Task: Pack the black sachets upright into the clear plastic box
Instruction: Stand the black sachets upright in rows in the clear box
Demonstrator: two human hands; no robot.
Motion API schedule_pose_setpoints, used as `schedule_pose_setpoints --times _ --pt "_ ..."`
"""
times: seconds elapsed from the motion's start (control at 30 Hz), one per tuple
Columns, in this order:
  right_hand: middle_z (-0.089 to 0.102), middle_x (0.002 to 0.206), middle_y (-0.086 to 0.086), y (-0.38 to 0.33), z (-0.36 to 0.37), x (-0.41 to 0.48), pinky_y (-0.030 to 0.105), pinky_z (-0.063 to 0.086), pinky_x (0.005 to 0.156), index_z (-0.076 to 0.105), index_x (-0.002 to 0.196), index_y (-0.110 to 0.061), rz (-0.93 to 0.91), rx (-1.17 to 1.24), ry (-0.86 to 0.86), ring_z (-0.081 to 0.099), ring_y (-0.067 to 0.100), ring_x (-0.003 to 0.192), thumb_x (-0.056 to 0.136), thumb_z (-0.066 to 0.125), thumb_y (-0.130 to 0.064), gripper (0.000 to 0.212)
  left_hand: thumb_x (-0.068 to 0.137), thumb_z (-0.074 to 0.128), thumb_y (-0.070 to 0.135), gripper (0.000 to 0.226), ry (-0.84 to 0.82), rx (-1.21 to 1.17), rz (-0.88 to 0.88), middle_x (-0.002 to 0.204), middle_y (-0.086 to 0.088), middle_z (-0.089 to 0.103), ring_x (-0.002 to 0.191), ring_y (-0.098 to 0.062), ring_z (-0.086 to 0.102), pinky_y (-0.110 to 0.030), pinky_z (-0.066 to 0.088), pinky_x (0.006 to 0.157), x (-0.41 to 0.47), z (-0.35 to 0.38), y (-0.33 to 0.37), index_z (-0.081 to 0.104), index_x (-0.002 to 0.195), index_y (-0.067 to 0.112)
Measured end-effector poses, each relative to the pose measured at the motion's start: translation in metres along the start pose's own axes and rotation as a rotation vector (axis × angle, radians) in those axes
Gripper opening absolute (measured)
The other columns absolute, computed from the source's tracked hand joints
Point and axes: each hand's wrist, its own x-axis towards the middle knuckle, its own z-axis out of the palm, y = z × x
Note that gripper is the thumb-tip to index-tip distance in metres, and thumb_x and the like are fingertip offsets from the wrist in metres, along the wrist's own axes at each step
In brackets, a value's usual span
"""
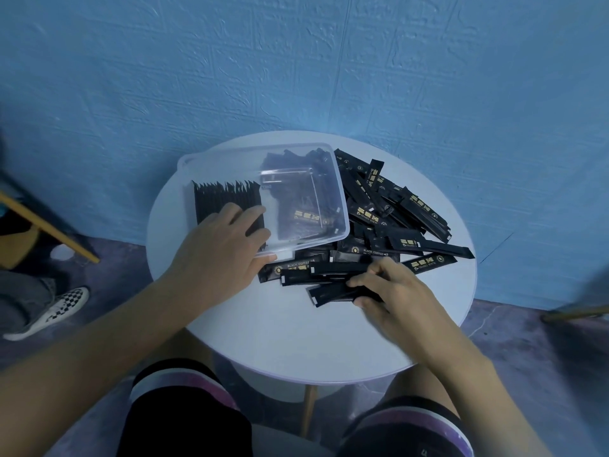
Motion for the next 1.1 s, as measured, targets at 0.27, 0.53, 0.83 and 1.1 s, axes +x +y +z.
schedule_pose_setpoints --times 0.27,0.53,0.83,1.1 --pt "0.059 0.099 -0.011 -0.003 0.002 0.003 0.036 0.053 0.069 0.073 0.104 -0.022 -0.05 -0.062 0.149 0.052 0.016 0.089 0.095 0.065 -0.03 0.014 0.092 0.062 0.043 0.037 0.003 -0.003 -0.003 0.138 -0.012 0.058 0.105 -0.033 0.055 -0.044 0.053 0.077 0.001 0.002 0.0 0.072 0.109 0.012" --pt "0.067 0.09 -0.008 -0.007 -0.003 0.016 0.031 0.047 0.075 0.071 0.097 -0.018 -0.112 -0.08 0.202 0.051 0.021 0.08 0.099 0.049 -0.032 0.026 0.092 0.061 0.045 0.036 0.009 -0.005 -0.008 0.14 -0.01 0.056 0.105 -0.032 0.053 -0.043 0.052 0.078 0.0 0.004 0.0 0.071 0.109 0.014" --pt "0.06 0.084 -0.005 -0.031 -0.02 0.048 0.034 0.042 0.065 0.06 0.094 -0.018 -0.083 -0.026 0.206 0.052 0.022 0.078 0.101 0.054 -0.023 0.011 0.09 0.065 0.045 0.035 -0.01 -0.005 -0.012 0.138 -0.009 0.057 0.106 -0.031 0.053 -0.042 0.051 0.078 0.0 0.004 -0.001 0.071 0.108 0.015" --pt "0.065 0.087 0.008 -0.076 -0.018 0.13 0.039 0.038 0.057 0.053 0.098 -0.011 0.024 -0.133 0.238 0.059 0.039 0.074 0.105 0.042 -0.027 0.021 0.088 0.071 0.043 0.034 -0.006 -0.007 -0.011 0.137 -0.011 0.057 0.104 -0.032 0.053 -0.042 0.051 0.074 -0.002 0.005 0.002 0.07 0.103 0.013"
